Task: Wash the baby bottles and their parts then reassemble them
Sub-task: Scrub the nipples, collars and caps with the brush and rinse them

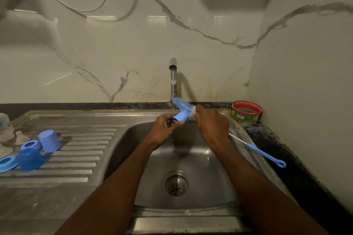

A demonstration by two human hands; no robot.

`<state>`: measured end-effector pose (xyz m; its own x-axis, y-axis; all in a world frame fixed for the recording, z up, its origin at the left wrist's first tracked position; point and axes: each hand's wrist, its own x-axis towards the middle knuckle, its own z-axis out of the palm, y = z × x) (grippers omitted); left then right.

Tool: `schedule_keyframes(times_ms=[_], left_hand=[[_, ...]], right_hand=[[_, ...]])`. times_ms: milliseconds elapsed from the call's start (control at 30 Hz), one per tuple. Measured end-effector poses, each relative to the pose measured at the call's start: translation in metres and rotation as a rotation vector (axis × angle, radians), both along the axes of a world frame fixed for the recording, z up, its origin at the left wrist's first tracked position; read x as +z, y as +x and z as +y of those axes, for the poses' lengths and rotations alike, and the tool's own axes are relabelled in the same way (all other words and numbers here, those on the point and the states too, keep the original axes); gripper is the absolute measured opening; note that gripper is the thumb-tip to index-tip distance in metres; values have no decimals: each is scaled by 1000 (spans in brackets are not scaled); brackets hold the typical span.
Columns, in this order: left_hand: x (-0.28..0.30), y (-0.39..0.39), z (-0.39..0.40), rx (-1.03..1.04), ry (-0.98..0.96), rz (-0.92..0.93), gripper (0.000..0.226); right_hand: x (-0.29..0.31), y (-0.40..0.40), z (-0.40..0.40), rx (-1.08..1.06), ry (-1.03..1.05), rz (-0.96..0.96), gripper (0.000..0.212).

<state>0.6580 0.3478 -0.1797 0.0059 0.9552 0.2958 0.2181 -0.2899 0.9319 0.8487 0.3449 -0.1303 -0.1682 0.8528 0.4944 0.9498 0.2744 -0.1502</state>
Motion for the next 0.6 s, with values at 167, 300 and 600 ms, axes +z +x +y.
schedule_keyframes(times_ms=[167,300,600], left_hand=[[-2,-2,2,-55,-58,-132,34],[1,0,3,-160,-185,-399,42],[10,5,0,-171,-314,-561,32]], right_hand=[[-6,-9,-12,172,-17,7,24],[1,-5,-7,30,18,54,22],[4,-18,-18,81,-8,11,23]])
